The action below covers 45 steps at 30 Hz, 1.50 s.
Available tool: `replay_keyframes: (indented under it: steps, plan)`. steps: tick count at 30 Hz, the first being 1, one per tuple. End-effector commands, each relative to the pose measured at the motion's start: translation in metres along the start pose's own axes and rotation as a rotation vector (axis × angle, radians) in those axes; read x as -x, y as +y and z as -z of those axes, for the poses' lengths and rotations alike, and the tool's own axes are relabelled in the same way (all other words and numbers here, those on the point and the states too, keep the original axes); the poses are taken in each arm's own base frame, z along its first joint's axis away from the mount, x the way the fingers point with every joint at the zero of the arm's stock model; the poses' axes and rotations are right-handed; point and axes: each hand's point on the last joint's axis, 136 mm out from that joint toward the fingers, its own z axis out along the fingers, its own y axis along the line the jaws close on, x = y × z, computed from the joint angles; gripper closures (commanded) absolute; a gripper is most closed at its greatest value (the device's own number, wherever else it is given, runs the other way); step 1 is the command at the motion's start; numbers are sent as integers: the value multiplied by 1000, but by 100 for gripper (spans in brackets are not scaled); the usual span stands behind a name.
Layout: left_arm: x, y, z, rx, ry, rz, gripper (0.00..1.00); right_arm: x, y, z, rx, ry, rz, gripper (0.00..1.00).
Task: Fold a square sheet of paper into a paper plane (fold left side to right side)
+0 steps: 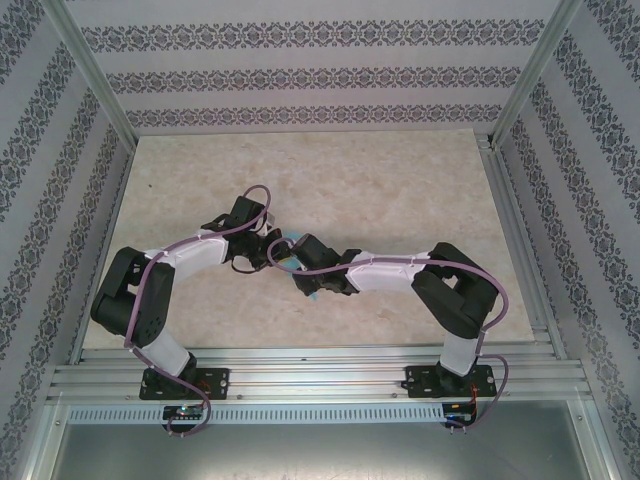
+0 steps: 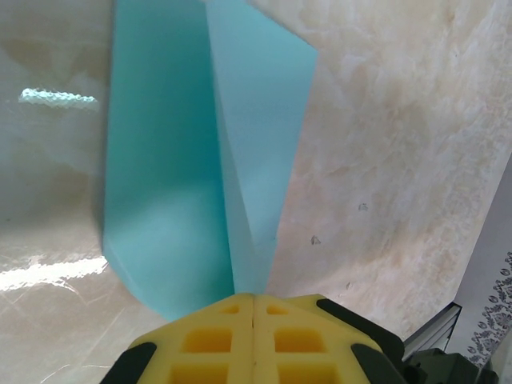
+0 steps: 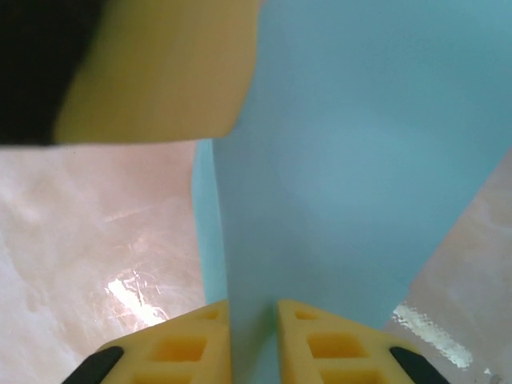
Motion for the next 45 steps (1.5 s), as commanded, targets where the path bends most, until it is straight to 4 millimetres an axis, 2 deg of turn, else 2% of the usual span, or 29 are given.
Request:
replay_keyframes:
  steps: [1, 6, 9, 13, 18, 22, 29, 33, 38, 43, 45]
  plan:
    - [5, -25, 13, -44, -22, -51, 87, -5, -3, -3, 14, -3, -18, 85]
    - [21, -30, 28, -12, -51, -99, 65, -8, -1, 0, 52, -3, -34, 91]
    - [39, -33, 36, -4, -71, -109, 61, -10, 1, 2, 74, 0, -45, 92]
    - [53, -39, 27, 23, -14, -159, 70, -12, 1, 4, 89, -1, -57, 91]
    - [65, -40, -1, 37, 73, -199, 80, -16, -1, 5, 107, 1, -77, 91]
    - [63, -39, -23, 17, 145, -211, 84, -21, 0, 9, 127, -2, -74, 91]
    - [42, -40, -56, 3, 270, -243, 86, -25, -1, 8, 133, 14, -72, 91]
    - [46, -34, -67, 39, 274, -245, 87, -26, -2, 7, 130, 19, -72, 90]
    - [57, -41, -51, 45, 192, -266, 85, -27, -3, 9, 141, 19, -79, 91]
    - [72, -49, -9, 17, 61, -261, 72, -28, -5, 10, 159, 11, -98, 91]
    - [76, -46, 9, 9, 5, -239, 70, -28, -6, 11, 171, 5, -112, 91]
